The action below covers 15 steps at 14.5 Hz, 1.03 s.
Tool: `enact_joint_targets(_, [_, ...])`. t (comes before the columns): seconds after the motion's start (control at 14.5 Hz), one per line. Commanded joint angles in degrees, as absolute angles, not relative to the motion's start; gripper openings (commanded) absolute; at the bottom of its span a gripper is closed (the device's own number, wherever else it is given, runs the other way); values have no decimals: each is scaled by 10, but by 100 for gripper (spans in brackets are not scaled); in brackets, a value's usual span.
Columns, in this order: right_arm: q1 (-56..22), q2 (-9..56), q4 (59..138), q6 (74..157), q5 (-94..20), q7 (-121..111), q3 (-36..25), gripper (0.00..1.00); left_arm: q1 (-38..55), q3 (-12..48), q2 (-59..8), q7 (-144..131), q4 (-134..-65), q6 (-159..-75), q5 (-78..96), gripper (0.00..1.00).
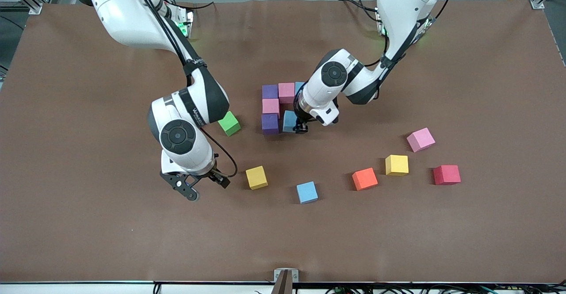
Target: Arrange 11 blocks into digit 3
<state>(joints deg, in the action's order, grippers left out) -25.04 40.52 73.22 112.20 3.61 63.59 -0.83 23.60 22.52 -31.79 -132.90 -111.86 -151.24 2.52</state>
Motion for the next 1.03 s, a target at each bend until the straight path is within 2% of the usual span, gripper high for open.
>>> enact_joint_targets(0.0, [-243, 396, 763, 1121, 46, 633, -4, 100, 253, 219, -335, -1363, -1100, -1512, 11, 22])
enact_joint_targets(0.21, [-257, 362, 843, 1154, 41, 635, -4, 100, 258, 218, -344, -1366, -1098, -1512, -16, 22])
enact_joint_targets(0.41, [-258, 284, 1000, 1251, 40, 636, -1, 100, 260, 215, -352, -1367, -1087, -1512, -25, 22])
enact_joint_targets(0.55, [-265, 246, 1074, 1293, 36, 640, 1, 100, 261, 214, -355, -1368, -1086, -1512, -25, 22])
enact_joint_targets(0.76, [-286, 208, 1147, 1337, -6, 643, 2, 100, 262, 214, -360, -1368, -1081, -1512, -26, 22])
enact_joint_targets(0.96, [-316, 200, 1170, 1340, -8, 696, 2, 100, 268, 213, -361, -1375, -1081, -1512, -26, 22])
